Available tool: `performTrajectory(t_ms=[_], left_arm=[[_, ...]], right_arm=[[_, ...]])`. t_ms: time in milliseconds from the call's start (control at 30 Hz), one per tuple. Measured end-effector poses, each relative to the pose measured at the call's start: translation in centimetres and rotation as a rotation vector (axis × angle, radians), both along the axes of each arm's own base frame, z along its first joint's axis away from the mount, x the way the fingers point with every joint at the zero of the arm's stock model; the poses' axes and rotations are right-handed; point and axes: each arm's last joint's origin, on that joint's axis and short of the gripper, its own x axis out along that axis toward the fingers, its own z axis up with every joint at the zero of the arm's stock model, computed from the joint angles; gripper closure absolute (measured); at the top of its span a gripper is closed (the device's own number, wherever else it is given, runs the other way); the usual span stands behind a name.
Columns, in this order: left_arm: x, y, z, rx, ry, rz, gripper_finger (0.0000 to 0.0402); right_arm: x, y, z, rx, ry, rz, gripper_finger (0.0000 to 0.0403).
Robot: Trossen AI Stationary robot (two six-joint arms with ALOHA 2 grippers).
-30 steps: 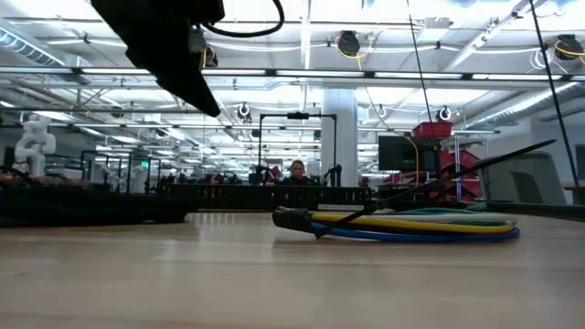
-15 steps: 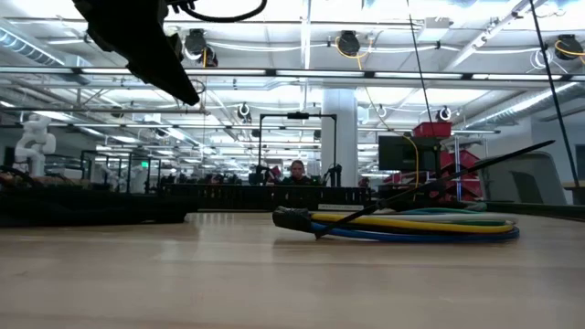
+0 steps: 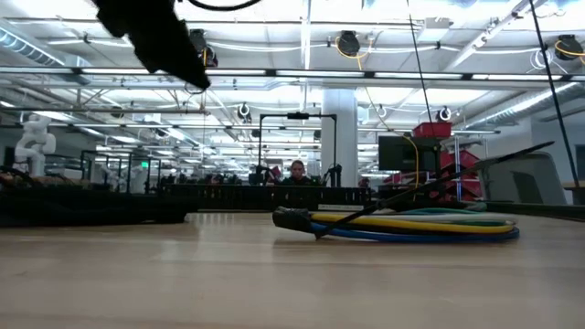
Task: Ziptie cables
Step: Wrap the cable wires using a zip tie
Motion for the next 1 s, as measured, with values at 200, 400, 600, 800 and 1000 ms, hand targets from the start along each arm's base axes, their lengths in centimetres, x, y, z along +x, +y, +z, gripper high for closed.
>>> performTrajectory(t_ms=[200, 400, 600, 800, 1000], left_arm=[[0.7, 0.0, 1.8, 0.066, -0.086, 0.084, 0.0258], [3.1, -1.1, 2.2, 0.079, -0.124, 0.033, 0.0258], [6.2, -3.2, -1.5, 0.240, 0.042, -0.260, 0.0258], [8.2, -3.7, -3.3, 0.322, 0.096, -0.337, 0.0258], [9.0, -4.0, -5.0, 0.278, 0.126, -0.371, 0.0258]], right_arm=[[0.3, -0.3, 0.9, 0.067, -0.287, 0.069, 0.0264], [0.7, 0.6, 2.8, 0.171, -0.563, 0.145, 0.0264], [1.2, 1.6, 3.3, 0.198, -0.640, 0.198, 0.0264], [1.4, 2.3, 2.7, 0.215, -0.612, 0.198, 0.0264], [1.6, 2.4, 2.3, 0.200, -0.623, 0.183, 0.0264]])
